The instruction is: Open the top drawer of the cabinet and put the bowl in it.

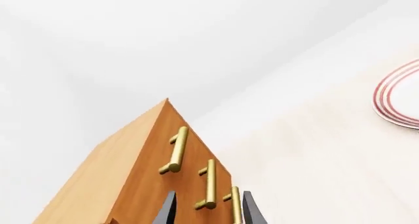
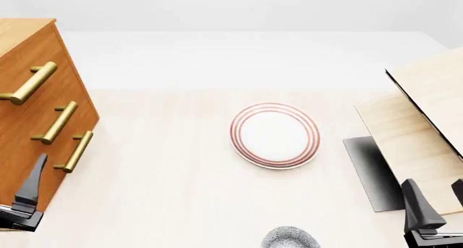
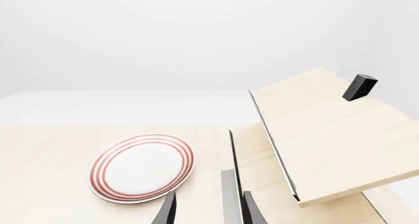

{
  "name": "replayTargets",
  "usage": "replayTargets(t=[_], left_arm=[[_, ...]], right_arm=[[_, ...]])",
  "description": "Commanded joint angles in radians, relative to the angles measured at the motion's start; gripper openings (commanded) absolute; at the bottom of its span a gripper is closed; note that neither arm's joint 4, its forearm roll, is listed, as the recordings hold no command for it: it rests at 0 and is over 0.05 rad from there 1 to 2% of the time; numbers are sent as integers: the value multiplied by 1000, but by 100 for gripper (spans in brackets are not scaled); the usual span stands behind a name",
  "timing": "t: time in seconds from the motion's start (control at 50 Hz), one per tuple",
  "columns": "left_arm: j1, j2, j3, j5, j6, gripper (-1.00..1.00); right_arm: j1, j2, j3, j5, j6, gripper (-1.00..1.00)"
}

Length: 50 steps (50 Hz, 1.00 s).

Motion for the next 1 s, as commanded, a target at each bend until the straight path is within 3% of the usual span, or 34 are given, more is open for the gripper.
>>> replayTargets(t=[0.02,0.32,0.5,0.72,0.8,1.0], left_arm=[[-1,44,-18,-55,123,100],[-37,222,-42,-211,252,100],[-36,340,-13,-327,397,100],[-23,344,-76,-287,471,100],[-16,356,-67,-309,524,100],[0,372,-83,-303,575,100]], right_arm=[[0,-1,1,0,0,100],[0,-1,1,0,0,100],[0,-1,1,0,0,100],[0,-1,1,0,-1,100],[0,-1,1,0,-1,100],[0,-1,1,0,-1,100]])
